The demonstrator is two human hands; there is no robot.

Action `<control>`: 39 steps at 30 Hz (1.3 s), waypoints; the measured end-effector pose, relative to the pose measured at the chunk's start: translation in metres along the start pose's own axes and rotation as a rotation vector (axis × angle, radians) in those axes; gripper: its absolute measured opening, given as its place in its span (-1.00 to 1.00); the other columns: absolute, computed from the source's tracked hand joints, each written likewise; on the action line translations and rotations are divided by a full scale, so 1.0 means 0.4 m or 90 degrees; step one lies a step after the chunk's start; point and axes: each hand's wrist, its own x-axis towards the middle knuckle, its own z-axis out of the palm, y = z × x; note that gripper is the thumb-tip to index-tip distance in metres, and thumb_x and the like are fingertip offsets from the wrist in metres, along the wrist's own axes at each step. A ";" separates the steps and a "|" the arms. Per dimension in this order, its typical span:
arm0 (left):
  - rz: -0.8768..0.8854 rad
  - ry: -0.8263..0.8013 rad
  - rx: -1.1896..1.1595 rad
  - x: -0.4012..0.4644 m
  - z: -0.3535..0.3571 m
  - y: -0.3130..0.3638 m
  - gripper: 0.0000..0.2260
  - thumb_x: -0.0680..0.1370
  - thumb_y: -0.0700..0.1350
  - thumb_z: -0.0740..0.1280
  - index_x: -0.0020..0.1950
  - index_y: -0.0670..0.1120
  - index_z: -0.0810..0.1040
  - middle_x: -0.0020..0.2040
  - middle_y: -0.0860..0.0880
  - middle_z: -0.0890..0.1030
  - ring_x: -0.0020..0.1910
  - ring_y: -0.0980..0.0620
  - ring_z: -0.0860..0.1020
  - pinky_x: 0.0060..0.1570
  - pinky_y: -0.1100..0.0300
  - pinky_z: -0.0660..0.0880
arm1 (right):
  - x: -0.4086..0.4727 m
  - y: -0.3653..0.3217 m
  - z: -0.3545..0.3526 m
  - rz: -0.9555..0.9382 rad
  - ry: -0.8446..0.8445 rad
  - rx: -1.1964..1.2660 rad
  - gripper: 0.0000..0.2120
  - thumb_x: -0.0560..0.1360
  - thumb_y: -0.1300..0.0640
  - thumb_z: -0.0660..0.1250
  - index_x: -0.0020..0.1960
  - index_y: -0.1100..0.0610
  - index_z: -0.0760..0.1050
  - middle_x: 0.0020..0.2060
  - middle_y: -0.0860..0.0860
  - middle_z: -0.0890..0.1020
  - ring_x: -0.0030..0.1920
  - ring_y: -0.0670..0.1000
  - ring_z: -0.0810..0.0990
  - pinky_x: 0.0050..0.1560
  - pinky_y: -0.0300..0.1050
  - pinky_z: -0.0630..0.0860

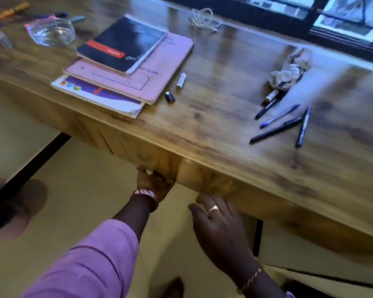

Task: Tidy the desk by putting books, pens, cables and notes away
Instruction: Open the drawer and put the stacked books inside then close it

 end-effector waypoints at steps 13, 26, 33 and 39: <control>0.034 -0.032 0.133 -0.013 -0.007 -0.011 -0.32 0.55 0.30 -0.26 0.50 -0.05 0.19 0.49 -0.05 0.28 0.46 -0.04 0.27 0.13 -0.03 0.33 | 0.021 -0.009 -0.020 0.053 -0.073 -0.140 -0.22 0.37 0.03 0.39 0.47 0.23 0.13 0.49 0.19 0.14 0.49 0.15 0.04 0.40 0.13 0.05; -0.043 0.157 0.104 -0.124 -0.211 -0.039 -0.47 0.61 0.19 -0.15 0.49 -0.02 0.18 0.45 -0.11 0.32 0.38 -0.20 0.36 0.31 -0.11 0.34 | -0.099 -0.180 0.054 0.086 0.065 -0.267 -0.52 0.54 0.09 0.15 0.43 0.05 0.12 0.26 0.05 0.36 0.18 0.06 0.37 0.19 0.05 0.16; 0.287 0.346 0.590 -0.237 -0.221 0.090 -0.42 0.51 -0.14 0.34 0.42 -0.25 0.14 0.43 -0.28 0.18 0.31 -0.19 0.33 0.28 0.04 0.30 | 0.034 -0.283 -0.017 0.287 0.028 -0.067 -0.56 0.54 -0.14 0.08 0.08 0.17 0.55 -0.10 0.09 0.64 -0.07 0.10 0.58 0.04 0.01 0.45; 0.786 0.217 0.923 -0.376 -0.252 0.115 -0.28 0.35 -0.17 0.46 0.44 -0.06 0.21 0.48 -0.29 0.12 0.45 -0.32 0.12 0.33 -0.27 0.16 | 0.062 -0.268 -0.049 0.282 -0.011 -0.040 -0.62 0.52 -0.07 0.10 -0.32 0.08 0.52 -0.43 0.04 0.57 -0.41 0.09 0.55 -0.40 -0.11 0.41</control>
